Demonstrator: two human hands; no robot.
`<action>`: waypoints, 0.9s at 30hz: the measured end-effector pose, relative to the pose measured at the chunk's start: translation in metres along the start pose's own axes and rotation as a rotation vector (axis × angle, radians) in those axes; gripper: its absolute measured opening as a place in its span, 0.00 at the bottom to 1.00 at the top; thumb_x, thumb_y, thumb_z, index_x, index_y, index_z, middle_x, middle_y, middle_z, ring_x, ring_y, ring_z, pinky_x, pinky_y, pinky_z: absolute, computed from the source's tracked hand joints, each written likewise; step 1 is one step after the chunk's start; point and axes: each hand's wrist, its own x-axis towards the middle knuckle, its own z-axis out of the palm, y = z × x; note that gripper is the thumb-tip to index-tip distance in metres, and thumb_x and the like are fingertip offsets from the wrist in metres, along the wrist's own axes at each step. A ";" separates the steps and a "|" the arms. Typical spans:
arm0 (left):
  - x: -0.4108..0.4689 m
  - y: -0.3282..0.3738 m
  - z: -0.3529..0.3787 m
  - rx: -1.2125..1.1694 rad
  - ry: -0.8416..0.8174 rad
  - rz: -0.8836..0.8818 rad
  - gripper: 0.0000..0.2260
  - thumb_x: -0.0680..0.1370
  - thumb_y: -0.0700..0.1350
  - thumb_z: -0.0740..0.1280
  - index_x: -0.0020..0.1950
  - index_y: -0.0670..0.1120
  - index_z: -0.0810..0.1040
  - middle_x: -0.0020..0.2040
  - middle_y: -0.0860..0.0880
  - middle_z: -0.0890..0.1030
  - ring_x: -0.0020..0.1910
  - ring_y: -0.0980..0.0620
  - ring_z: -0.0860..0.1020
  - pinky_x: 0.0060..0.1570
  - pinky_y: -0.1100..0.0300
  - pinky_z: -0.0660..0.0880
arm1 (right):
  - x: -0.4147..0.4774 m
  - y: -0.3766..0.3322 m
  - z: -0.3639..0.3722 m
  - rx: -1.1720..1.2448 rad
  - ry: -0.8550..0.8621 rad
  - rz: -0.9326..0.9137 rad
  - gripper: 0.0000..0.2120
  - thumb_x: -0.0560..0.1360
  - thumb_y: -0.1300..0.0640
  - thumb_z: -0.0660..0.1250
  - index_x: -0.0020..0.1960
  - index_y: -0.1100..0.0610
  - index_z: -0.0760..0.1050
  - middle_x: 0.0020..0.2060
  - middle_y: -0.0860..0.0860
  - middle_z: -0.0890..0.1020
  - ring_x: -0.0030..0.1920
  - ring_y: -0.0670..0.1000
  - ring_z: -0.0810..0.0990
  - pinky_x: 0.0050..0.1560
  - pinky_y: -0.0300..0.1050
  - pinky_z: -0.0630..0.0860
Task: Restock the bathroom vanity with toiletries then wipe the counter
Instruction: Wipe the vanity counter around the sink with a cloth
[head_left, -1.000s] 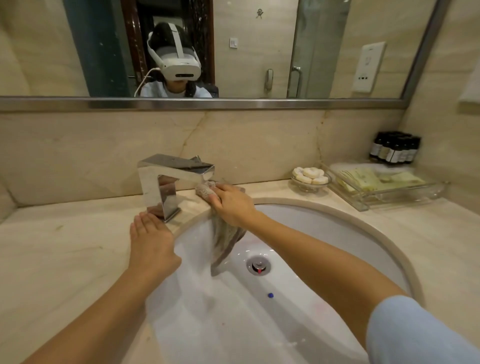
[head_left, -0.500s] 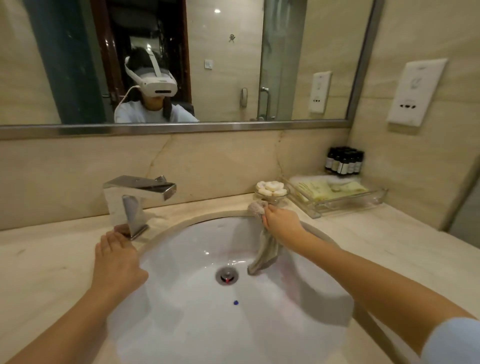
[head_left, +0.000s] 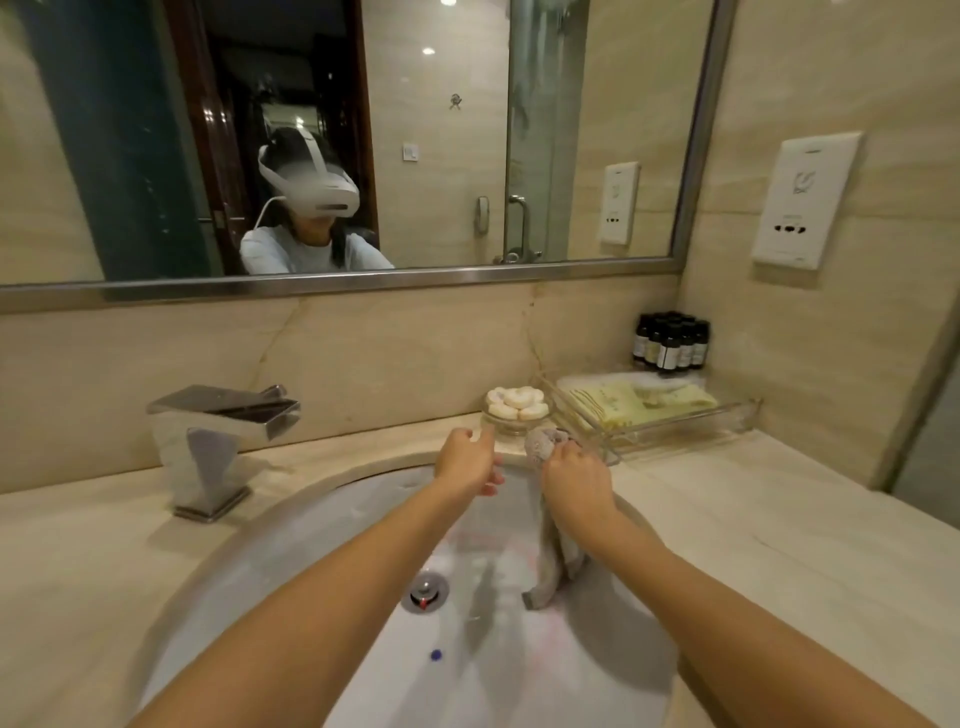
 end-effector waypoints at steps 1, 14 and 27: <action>0.010 0.008 0.008 -0.071 -0.030 -0.034 0.14 0.82 0.49 0.56 0.65 0.45 0.65 0.44 0.44 0.79 0.29 0.50 0.76 0.26 0.62 0.72 | 0.004 0.000 0.005 0.047 0.025 0.023 0.15 0.52 0.64 0.79 0.36 0.69 0.80 0.30 0.61 0.80 0.27 0.58 0.80 0.25 0.43 0.75; 0.085 0.009 0.033 -0.165 -0.063 -0.142 0.17 0.79 0.42 0.50 0.59 0.39 0.75 0.27 0.46 0.76 0.14 0.54 0.71 0.20 0.68 0.63 | 0.023 -0.002 0.016 0.133 0.086 -0.003 0.18 0.79 0.55 0.56 0.62 0.66 0.72 0.58 0.61 0.76 0.58 0.58 0.77 0.54 0.48 0.74; 0.079 0.030 0.001 -0.253 -0.059 -0.133 0.10 0.81 0.36 0.50 0.56 0.41 0.69 0.31 0.44 0.67 0.13 0.53 0.69 0.15 0.60 0.72 | 0.057 0.001 0.020 0.340 -0.124 -0.075 0.22 0.82 0.58 0.48 0.73 0.64 0.60 0.73 0.60 0.62 0.74 0.57 0.59 0.73 0.50 0.59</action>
